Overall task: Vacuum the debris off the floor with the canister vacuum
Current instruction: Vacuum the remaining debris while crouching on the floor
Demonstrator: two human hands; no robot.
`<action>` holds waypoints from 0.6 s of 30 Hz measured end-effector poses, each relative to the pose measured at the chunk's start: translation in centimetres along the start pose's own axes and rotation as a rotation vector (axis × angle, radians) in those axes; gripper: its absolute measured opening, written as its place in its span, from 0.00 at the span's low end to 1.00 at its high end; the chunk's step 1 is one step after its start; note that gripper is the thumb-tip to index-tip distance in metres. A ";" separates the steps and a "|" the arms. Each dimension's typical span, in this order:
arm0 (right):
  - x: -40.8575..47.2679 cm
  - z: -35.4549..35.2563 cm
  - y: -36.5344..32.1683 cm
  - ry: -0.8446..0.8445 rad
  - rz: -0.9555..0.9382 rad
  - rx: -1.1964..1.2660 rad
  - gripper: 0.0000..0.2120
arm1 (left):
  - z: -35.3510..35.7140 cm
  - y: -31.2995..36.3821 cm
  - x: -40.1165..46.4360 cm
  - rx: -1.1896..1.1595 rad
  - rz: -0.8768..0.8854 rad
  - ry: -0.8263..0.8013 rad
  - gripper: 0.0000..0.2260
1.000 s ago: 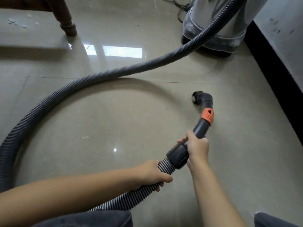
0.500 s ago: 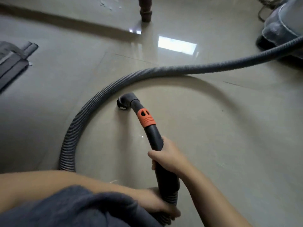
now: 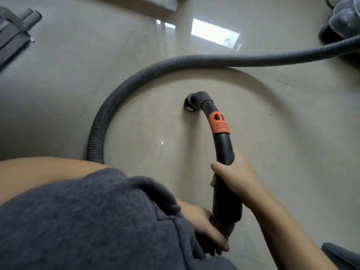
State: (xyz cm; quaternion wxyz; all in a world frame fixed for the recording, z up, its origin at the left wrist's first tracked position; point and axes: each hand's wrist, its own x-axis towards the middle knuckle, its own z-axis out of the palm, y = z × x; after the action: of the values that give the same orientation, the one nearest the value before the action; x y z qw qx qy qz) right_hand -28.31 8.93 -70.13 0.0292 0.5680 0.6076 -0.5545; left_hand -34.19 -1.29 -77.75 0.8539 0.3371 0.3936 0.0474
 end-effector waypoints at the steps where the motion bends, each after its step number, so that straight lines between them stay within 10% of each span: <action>1: -0.6 0.2 -0.1 -0.079 -0.004 -0.032 0.07 | 0.3 -0.6 -0.1 0.079 -0.007 0.013 0.11; 5: -1.8 2.1 -0.2 -0.303 -0.026 -0.126 0.08 | 2.4 0.4 -0.1 0.122 0.016 0.003 0.13; 13: 1.6 -4.2 6.2 0.605 0.237 0.611 0.04 | -0.6 2.7 1.0 0.073 0.009 0.257 0.08; 18: 4.5 -1.2 5.0 0.482 0.114 0.615 0.06 | -2.4 1.3 0.1 0.085 -0.009 0.456 0.06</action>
State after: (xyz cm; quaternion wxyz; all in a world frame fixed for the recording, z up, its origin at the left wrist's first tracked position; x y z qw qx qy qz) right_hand -25.53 11.47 -75.88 -0.2550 0.6970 0.3697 -0.5590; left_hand -35.53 1.02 -78.11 0.7282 0.3514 0.5796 0.1019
